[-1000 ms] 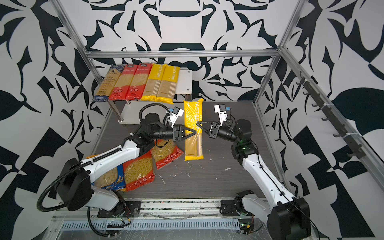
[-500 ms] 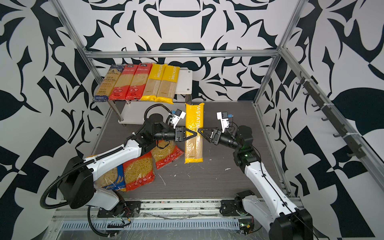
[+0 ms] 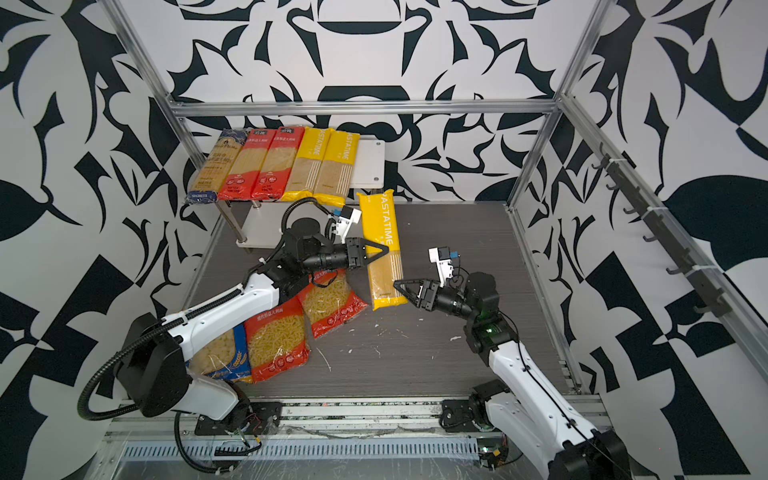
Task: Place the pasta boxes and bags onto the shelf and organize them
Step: 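Carry the upright yellow pack toward the shelf with both grippers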
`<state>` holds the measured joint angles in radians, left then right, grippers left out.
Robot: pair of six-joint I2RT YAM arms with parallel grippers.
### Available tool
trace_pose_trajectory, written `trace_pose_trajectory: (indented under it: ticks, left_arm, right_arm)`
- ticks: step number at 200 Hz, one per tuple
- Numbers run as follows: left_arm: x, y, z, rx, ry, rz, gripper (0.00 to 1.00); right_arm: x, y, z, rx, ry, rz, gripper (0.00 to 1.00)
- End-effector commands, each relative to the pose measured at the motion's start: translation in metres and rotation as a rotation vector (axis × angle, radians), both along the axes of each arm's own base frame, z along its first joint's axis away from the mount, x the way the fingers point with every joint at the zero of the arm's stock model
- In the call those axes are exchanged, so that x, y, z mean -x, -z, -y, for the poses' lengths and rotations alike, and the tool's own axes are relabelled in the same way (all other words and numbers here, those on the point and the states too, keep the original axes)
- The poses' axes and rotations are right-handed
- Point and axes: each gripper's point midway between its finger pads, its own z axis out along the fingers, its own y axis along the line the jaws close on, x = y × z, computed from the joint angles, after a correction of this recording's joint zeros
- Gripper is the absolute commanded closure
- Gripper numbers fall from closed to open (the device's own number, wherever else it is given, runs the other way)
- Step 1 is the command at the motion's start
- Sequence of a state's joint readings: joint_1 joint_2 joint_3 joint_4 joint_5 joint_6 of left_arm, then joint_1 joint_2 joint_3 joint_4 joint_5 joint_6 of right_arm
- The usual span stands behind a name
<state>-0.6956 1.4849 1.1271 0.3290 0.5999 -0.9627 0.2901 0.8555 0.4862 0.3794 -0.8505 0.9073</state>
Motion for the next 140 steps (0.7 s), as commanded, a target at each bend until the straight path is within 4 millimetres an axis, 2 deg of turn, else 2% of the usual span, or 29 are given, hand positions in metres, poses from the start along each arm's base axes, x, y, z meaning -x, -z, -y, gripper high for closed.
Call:
trace_pose_trajectory:
  ticks: [1,12,29,58,85,114,140]
  left_arm:
    - [0.014,-0.088,-0.004,0.188,0.031,0.187,0.93]
    - [0.015,-0.092,-0.003,0.192,0.036,0.190,0.93]
    - [0.016,-0.098,-0.002,0.200,0.038,0.197,0.92]
    - [0.014,-0.107,-0.004,0.204,0.021,0.206,0.89]
    - [0.006,-0.113,-0.007,0.198,-0.003,0.189,0.77]
    - [-0.019,-0.119,-0.019,0.186,-0.087,0.112,0.57]
    - [-0.032,-0.118,-0.029,0.154,-0.146,0.076,0.43]
  right_arm:
    - [-0.003,-0.038,-0.001,-0.076,0.007,0.122,0.47]
    - [-0.005,-0.047,-0.001,-0.097,0.010,0.140,0.54]
    - [-0.008,-0.057,0.000,-0.124,0.028,0.161,0.69]
    - [-0.012,-0.073,0.004,-0.166,0.058,0.188,0.80]
    - [-0.017,-0.095,0.005,-0.203,0.078,0.218,0.97]
    - [-0.034,-0.125,0.006,-0.224,0.121,0.229,1.00]
    - [-0.053,-0.155,0.005,-0.278,0.143,0.227,1.00]
